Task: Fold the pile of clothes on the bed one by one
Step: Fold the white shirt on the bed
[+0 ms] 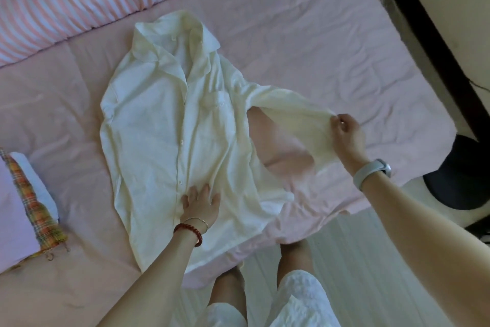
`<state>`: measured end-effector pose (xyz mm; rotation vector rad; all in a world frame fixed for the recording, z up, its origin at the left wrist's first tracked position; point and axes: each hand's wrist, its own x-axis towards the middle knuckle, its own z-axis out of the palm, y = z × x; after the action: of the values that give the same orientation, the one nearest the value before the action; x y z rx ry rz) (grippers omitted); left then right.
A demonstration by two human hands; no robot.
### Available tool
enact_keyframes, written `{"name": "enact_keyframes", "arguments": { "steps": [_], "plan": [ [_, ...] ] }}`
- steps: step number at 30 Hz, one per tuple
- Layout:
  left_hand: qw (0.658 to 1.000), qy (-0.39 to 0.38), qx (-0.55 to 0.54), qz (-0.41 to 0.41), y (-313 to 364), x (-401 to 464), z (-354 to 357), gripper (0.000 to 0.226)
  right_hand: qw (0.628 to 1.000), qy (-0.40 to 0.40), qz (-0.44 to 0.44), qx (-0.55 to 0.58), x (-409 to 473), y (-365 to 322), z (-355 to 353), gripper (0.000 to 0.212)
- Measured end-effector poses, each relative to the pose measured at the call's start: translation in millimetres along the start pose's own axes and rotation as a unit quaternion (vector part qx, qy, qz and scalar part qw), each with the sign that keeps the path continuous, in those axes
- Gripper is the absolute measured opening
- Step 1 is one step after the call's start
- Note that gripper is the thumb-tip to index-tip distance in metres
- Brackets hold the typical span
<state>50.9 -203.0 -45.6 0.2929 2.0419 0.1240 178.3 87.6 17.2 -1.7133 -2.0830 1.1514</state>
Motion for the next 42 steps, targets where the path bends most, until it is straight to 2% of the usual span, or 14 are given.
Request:
{"name": "enact_keyframes", "arguments": {
  "steps": [3, 5, 7, 14, 19, 23, 26, 28, 31, 33, 36, 39, 41, 42],
  "plan": [
    [0.992, 0.121, -0.019, -0.04, 33.9, -4.2, -5.1, 0.042, 0.993, 0.045, -0.043, -0.101, 50.0, -6.6, -36.8, 0.027],
    [0.979, 0.2, -0.037, -0.016, 66.5, -8.1, -9.6, 0.041, 0.987, 0.023, -0.064, -0.144, 84.3, -9.7, -50.0, 0.028],
    [0.972, 0.232, -0.042, 0.016, 102.8, -6.5, -15.9, 0.043, 0.981, 0.006, -0.092, -0.172, 118.5, -11.4, -58.4, 0.028],
    [0.972, 0.21, -0.063, 0.087, 213.4, 28.3, -40.4, 0.05, 0.966, 0.071, -0.125, -0.217, 216.0, -44.6, -82.3, 0.037],
    [0.982, 0.123, -0.035, 0.139, 242.9, 54.6, -37.9, 0.059, 0.99, 0.052, -0.074, -0.104, 236.1, -39.2, -83.8, 0.036],
    [0.99, 0.067, -0.024, 0.123, 242.6, 62.2, -38.3, 0.057, 1.0, 0.008, -0.008, 0.019, 214.5, -14.1, -57.9, 0.054],
    [0.98, 0.131, -0.056, 0.142, 238.6, 63.8, -49.0, 0.045, 0.999, -0.006, 0.014, 0.035, 180.0, -12.0, -31.4, 0.041],
    [0.969, 0.193, -0.06, 0.141, 236.0, 66.6, -62.6, 0.038, 0.995, -0.088, 0.038, 0.02, 159.1, -15.7, -7.5, 0.031],
    [0.953, 0.27, -0.068, 0.123, 231.8, 80.7, -92.9, 0.032, 0.973, -0.221, 0.064, -0.036, 141.6, -25.6, 34.8, 0.032],
    [0.937, 0.324, -0.064, 0.116, 230.0, 96.0, -118.4, 0.033, 0.964, -0.249, 0.094, -0.027, 136.7, -34.5, 57.4, 0.032],
    [0.93, 0.347, -0.094, 0.074, 231.3, 123.8, -159.6, 0.041, 0.964, -0.228, 0.139, -0.002, 137.5, -43.7, 76.5, 0.03],
    [0.94, 0.289, -0.178, 0.039, 235.1, 150.3, -191.4, 0.047, 0.976, -0.172, 0.134, 0.017, 138.8, -47.6, 82.5, 0.021],
    [0.939, 0.25, -0.228, 0.057, 237.5, 158.8, -202.2, 0.039, 0.985, -0.135, 0.11, 0.003, 137.9, -48.4, 83.7, 0.019],
    [0.935, 0.232, -0.258, 0.072, 238.8, 160.7, -205.2, 0.027, 0.988, -0.119, 0.095, -0.005, 136.7, -48.4, 83.7, 0.019]
  ]
}}
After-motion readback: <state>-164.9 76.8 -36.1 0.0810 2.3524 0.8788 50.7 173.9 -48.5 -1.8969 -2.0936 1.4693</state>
